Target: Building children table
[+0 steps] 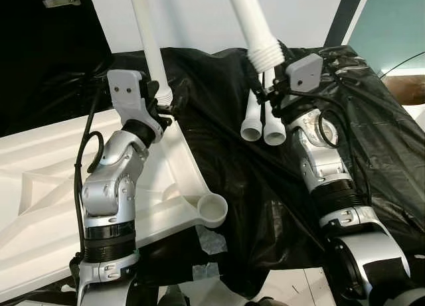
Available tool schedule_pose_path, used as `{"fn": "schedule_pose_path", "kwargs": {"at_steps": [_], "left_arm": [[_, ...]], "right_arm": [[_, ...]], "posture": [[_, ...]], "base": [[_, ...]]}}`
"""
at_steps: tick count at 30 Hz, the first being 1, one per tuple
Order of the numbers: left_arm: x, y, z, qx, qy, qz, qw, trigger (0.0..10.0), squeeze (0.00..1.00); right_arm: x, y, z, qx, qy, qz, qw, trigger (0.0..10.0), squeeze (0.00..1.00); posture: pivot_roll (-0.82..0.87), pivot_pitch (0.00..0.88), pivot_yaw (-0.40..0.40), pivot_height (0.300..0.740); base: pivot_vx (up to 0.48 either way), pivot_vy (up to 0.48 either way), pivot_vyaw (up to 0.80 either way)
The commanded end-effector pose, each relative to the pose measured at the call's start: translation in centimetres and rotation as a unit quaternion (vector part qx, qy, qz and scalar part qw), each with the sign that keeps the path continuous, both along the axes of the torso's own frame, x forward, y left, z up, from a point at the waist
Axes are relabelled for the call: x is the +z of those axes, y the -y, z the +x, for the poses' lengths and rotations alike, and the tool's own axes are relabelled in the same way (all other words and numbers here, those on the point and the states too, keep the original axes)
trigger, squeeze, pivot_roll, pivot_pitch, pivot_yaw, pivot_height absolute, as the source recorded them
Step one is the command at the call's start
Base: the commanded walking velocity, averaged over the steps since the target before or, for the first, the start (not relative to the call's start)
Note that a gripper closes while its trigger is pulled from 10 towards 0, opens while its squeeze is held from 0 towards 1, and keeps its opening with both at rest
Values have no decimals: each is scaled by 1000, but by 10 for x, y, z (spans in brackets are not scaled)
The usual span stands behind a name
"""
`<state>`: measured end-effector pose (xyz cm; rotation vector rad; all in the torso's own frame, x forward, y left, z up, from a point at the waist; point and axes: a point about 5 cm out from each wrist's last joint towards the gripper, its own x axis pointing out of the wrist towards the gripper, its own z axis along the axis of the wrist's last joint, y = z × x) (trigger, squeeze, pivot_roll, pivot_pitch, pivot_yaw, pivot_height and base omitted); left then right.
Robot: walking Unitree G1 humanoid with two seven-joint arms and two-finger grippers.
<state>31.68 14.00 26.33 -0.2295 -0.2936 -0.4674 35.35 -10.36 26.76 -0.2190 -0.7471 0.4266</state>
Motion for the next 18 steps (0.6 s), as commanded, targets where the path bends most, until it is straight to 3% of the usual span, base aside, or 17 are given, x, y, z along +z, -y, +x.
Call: {"fn": "schedule_pose_path", "kwargs": {"at_steps": [1,2,3,4,7,9,18], "left_arm": [[9,10,-11,-161,46,6,986,10000,1000],[9,10,-11,-161,46,6,986,10000,1000],[13,9,-12,-178,50,-14,983,10000,263],[17,8,-11,-192,49,-40,979,10000,0],[21,6,-11,-215,46,-77,973,10000,0],[24,7,-13,-252,44,-102,961,10000,0],[31,8,-14,-296,38,-130,946,10000,0]], "right_arm": [[4,-6,-7,17,29,-20,999,10000,0],[4,-6,-7,17,29,-20,999,10000,0],[4,-9,-9,24,33,-26,999,10000,0],[3,-10,-10,31,32,-29,999,10000,0],[1,-12,-12,37,34,-37,998,10000,0],[-5,-14,-13,46,28,-52,997,10000,0],[-22,-20,-19,68,14,-87,994,10000,0]], "posture": [[107,0,0,740],[107,0,0,740],[108,0,0,740],[108,0,-1,740],[107,0,1,740],[106,0,3,740],[104,0,11,740]], "base": [[0,0,0],[0,0,0],[0,0,0],[0,0,0],[0,0,0],[0,0,0],[0,0,0]]}}
